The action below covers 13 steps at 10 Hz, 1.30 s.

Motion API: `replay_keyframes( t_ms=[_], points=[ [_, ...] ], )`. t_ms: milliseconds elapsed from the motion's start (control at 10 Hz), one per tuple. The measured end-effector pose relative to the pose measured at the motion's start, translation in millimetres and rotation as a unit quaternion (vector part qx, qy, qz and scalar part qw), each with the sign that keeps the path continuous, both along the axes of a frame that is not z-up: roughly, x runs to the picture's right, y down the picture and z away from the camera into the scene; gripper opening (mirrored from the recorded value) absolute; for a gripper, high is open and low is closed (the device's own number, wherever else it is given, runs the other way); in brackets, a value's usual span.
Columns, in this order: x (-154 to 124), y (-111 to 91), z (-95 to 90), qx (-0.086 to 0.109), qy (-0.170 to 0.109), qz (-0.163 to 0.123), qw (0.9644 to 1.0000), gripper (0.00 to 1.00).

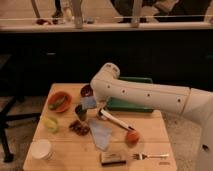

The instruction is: Place sponge in tray

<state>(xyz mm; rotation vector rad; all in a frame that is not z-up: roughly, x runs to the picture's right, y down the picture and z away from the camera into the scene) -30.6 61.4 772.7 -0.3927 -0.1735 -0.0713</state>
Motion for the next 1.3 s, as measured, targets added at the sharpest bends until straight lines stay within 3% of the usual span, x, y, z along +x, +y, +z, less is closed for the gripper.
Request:
replay_keyframes(
  t_ms=[500, 700, 1100, 1300],
  points=[
    [1.7, -1.6, 0.4, 0.002, 0.002, 0.003, 1.0000, 0.00],
    [9.5, -16.1, 2.2, 0.016, 0.015, 0.010, 0.9997, 0.00],
    [53.0, -80.7, 43.9, 0.032, 0.052, 0.057, 0.9965, 0.00],
    [84.5, -92.5, 69.2, 0.024, 0.071, 0.100, 0.9922, 0.00]
  ],
)
